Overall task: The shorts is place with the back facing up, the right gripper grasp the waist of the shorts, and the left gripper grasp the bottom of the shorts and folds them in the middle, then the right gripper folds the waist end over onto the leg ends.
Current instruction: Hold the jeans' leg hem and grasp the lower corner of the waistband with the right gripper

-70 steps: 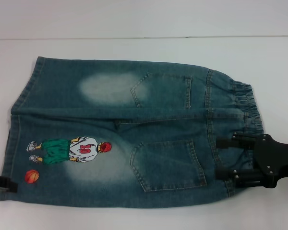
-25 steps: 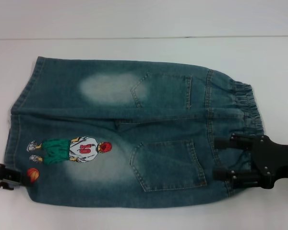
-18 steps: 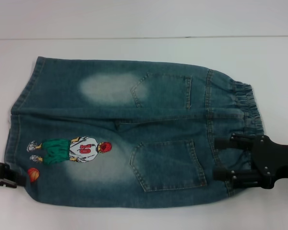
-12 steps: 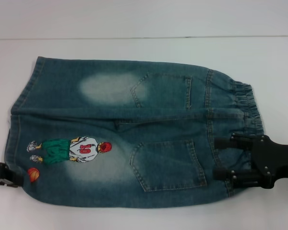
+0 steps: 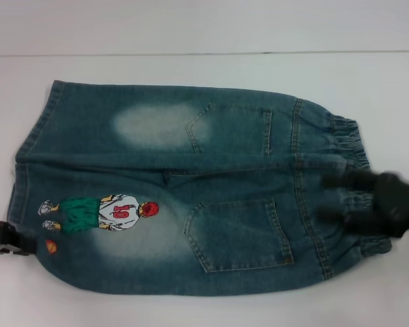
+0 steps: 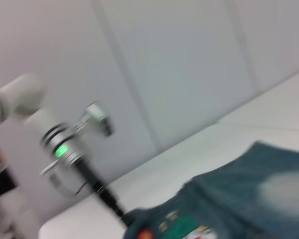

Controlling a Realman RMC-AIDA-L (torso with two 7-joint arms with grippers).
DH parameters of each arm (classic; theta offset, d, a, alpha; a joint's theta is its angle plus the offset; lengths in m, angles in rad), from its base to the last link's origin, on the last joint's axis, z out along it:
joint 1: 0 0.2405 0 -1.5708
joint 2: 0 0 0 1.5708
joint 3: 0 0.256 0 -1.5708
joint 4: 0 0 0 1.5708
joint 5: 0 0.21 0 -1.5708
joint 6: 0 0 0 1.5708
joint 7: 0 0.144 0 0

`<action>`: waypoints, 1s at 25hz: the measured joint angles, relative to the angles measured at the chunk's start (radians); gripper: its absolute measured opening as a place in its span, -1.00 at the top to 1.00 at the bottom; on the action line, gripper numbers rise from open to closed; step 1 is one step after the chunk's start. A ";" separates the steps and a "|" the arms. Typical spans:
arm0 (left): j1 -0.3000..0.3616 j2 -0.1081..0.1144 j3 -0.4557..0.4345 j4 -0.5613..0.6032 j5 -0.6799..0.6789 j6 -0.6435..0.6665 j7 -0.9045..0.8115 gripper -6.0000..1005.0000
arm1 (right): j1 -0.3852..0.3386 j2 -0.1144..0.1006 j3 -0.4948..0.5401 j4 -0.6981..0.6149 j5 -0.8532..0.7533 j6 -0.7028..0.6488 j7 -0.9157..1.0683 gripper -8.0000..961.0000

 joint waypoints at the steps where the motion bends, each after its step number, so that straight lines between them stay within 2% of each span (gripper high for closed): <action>1: 0.000 0.000 -0.001 0.000 -0.005 0.002 0.002 0.84 | 0.002 -0.008 0.024 -0.008 0.000 0.000 0.037 -0.89; 6: 0.000 0.000 -0.002 -0.002 -0.037 0.000 0.015 0.84 | 0.003 -0.047 0.088 -0.116 -0.003 0.003 0.263 -0.89; 9: 0.000 0.001 -0.002 -0.004 -0.043 -0.004 0.021 0.84 | 0.001 -0.060 0.089 -0.210 -0.015 0.003 0.393 -0.89; 13: 0.000 0.001 -0.002 -0.004 -0.046 -0.003 0.029 0.85 | 0.008 -0.068 0.087 -0.319 -0.080 -0.006 0.498 -0.89; 18: -0.001 0.001 -0.002 -0.001 -0.053 0.003 0.032 0.85 | 0.051 -0.084 0.084 -0.412 -0.265 -0.051 0.576 -0.89; 25: -0.011 0.004 0.004 -0.002 -0.082 0.006 0.033 0.85 | 0.125 -0.078 0.071 -0.510 -0.450 -0.141 0.605 -0.89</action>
